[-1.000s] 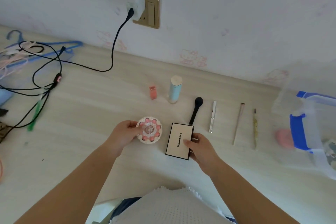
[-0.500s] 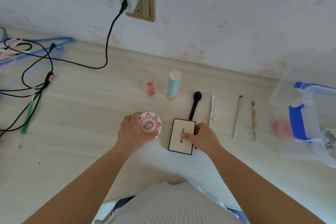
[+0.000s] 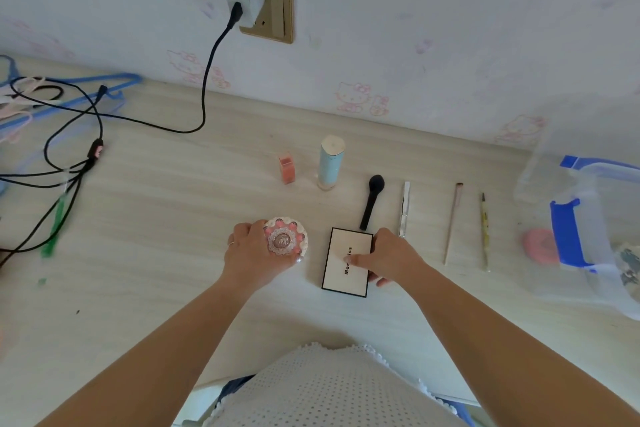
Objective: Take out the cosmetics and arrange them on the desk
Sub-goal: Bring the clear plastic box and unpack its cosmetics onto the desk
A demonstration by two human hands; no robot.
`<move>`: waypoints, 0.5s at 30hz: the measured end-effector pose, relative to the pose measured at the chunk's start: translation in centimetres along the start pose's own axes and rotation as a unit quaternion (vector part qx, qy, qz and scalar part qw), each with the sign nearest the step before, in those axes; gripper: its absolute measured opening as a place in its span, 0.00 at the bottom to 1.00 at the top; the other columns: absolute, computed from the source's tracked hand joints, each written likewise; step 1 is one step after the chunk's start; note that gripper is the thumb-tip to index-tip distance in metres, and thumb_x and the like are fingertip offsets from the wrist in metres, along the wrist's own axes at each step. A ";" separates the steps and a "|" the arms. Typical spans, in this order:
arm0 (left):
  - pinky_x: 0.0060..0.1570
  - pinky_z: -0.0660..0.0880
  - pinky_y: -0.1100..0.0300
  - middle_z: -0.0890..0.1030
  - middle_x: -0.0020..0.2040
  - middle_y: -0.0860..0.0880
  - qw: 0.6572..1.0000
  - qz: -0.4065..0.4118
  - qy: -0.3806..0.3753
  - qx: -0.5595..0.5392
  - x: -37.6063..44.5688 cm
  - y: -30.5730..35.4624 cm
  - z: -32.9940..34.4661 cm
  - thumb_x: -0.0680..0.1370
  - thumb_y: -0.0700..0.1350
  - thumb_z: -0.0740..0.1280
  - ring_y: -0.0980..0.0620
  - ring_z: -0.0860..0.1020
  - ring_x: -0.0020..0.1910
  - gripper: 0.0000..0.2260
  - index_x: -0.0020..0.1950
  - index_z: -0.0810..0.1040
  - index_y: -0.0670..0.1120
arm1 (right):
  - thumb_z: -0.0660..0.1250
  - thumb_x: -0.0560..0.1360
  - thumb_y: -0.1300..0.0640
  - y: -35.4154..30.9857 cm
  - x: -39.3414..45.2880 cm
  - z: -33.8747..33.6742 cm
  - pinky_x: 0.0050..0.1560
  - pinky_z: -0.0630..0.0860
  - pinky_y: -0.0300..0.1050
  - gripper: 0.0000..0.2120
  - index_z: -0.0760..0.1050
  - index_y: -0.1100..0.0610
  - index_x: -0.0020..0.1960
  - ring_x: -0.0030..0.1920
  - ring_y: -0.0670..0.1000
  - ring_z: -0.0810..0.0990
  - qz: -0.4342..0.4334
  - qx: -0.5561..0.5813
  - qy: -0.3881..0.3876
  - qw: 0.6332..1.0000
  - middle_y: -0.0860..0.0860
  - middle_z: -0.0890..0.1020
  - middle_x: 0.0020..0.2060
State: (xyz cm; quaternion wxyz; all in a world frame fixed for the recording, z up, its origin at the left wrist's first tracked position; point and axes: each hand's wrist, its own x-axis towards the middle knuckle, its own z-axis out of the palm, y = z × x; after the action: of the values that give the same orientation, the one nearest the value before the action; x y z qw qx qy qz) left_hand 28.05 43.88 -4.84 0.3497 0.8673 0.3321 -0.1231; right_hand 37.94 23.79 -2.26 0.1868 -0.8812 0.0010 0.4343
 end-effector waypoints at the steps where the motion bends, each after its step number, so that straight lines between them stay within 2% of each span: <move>1: 0.67 0.61 0.53 0.67 0.64 0.45 1.000 -0.001 0.005 -0.001 -0.1 0.1 0.0 0.63 0.55 0.77 0.43 0.63 0.68 0.37 0.68 0.67 0.48 | 0.71 0.67 0.40 0.0 0.0 0.0 0.49 0.81 0.52 0.26 0.65 0.57 0.51 0.37 0.51 0.85 0.001 -0.005 0.001 1.000 0.52 0.84 0.39; 5: 0.67 0.61 0.53 0.69 0.64 0.45 1.000 -0.004 0.016 -0.001 -0.1 -0.1 0.3 0.61 0.57 0.77 0.44 0.63 0.68 0.39 0.68 0.67 0.47 | 0.70 0.68 0.39 0.0 -0.1 0.0 0.50 0.80 0.52 0.27 0.63 0.57 0.51 0.37 0.53 0.85 0.001 -0.032 0.015 0.999 0.53 0.85 0.36; 8: 0.67 0.61 0.52 0.67 0.66 0.45 1.000 -0.008 0.011 0.008 -0.4 0.2 0.1 0.63 0.56 0.77 0.43 0.62 0.69 0.41 0.70 0.64 0.46 | 0.69 0.67 0.38 0.1 -0.2 0.0 0.49 0.80 0.52 0.27 0.64 0.56 0.51 0.37 0.53 0.85 0.005 -0.024 0.019 1.000 0.52 0.84 0.35; 10: 0.67 0.61 0.51 0.64 0.69 0.45 1.000 -0.006 0.019 0.011 -0.8 0.8 -0.5 0.65 0.56 0.76 0.43 0.61 0.70 0.42 0.73 0.61 0.46 | 0.67 0.67 0.34 0.4 -0.4 -0.4 0.49 0.80 0.52 0.29 0.64 0.56 0.52 0.37 0.52 0.84 0.007 -0.036 0.043 0.998 0.51 0.84 0.34; 12: 0.67 0.61 0.51 0.64 0.69 0.45 0.998 0.034 0.054 -0.027 -1.2 1.7 -1.2 0.67 0.54 0.75 0.44 0.62 0.70 0.40 0.73 0.61 0.46 | 0.65 0.68 0.33 1.0 -0.5 -1.2 0.49 0.78 0.51 0.28 0.63 0.54 0.53 0.37 0.51 0.81 0.002 -0.031 0.084 0.996 0.49 0.83 0.34; 13: 0.67 0.61 0.53 0.66 0.68 0.45 0.993 0.070 0.078 -0.055 -1.5 2.3 -1.5 0.67 0.53 0.75 0.45 0.63 0.68 0.37 0.72 0.64 0.46 | 0.65 0.68 0.34 1.4 -0.6 -1.6 0.49 0.78 0.51 0.27 0.63 0.52 0.54 0.36 0.50 0.81 -0.011 -0.002 0.099 0.995 0.48 0.83 0.33; 15: 0.64 0.64 0.66 0.69 0.64 0.47 0.980 0.134 0.100 -0.108 -2.0 4.2 -1.7 0.69 0.48 0.74 0.50 0.67 0.65 0.30 0.68 0.68 0.45 | 0.67 0.69 0.36 2.2 -1.1 -2.6 0.50 0.79 0.53 0.25 0.64 0.51 0.56 0.39 0.49 0.82 -0.050 0.096 0.111 0.988 0.48 0.82 0.35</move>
State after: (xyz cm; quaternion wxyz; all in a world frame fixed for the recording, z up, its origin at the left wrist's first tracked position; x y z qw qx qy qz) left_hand 29.31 41.79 -0.49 0.4201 0.8688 0.2575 0.0486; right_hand 38.86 20.70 -0.72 0.2907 -0.9007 0.0192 0.3222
